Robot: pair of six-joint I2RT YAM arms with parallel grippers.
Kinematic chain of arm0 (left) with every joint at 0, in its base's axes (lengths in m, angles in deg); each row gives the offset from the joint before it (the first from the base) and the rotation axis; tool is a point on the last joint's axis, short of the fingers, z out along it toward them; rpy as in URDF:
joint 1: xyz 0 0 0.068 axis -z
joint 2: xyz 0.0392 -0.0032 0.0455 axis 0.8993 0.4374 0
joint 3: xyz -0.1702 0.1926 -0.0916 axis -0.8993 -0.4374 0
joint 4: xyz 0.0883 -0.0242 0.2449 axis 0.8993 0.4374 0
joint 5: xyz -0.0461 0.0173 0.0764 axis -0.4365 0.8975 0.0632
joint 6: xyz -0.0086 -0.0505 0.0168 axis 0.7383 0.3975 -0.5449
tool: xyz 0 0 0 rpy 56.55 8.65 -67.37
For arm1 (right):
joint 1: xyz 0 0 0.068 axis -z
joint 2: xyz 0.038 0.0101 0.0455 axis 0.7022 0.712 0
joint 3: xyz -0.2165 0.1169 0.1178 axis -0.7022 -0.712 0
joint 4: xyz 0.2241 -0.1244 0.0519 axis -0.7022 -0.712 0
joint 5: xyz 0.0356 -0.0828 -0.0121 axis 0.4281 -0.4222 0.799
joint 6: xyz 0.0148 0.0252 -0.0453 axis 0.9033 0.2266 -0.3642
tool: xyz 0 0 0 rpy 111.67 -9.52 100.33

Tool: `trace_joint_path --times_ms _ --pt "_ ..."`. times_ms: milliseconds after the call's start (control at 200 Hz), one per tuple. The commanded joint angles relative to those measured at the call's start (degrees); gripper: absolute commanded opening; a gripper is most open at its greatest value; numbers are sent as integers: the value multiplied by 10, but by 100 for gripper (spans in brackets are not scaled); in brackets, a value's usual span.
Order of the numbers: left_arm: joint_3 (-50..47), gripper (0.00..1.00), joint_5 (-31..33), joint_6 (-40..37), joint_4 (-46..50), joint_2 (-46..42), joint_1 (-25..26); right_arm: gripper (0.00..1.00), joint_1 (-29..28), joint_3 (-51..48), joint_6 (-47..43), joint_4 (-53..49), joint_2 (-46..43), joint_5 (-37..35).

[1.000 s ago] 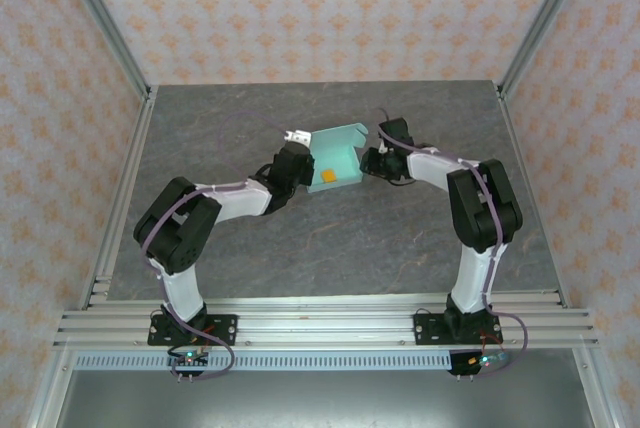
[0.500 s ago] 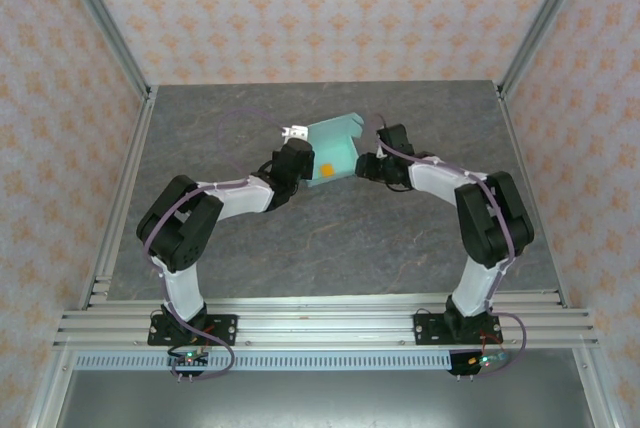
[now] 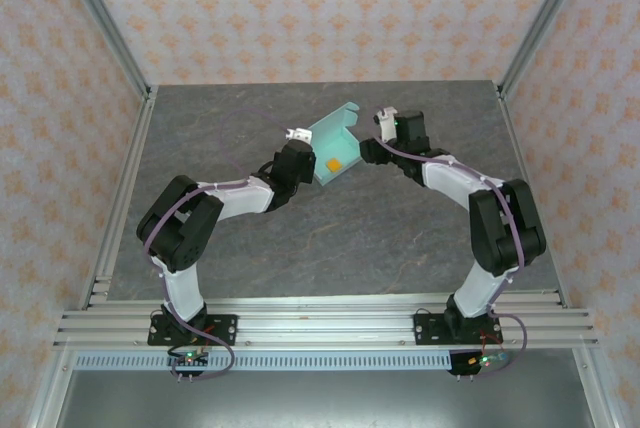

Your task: Fold the paper box

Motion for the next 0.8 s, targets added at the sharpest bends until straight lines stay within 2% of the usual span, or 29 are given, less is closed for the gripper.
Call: trace_joint_path --times_ms 0,145,300,560,686,796 --pt "4 0 -16 -26 26 -29 3 59 12 30 -124 43 28 77" --pt "5 0 -23 -33 40 -37 3 59 33 89 -196 10 79 158" --pt "3 0 -23 -37 43 -41 3 59 38 130 -248 4 113 178" --pt "4 0 -26 -38 45 -41 3 59 39 218 -308 -61 181 230" --pt "7 0 -26 -39 47 -37 3 55 36 241 -310 -75 197 261" --pt "7 0 -27 -38 46 -36 3 46 31 253 -315 -89 206 260"
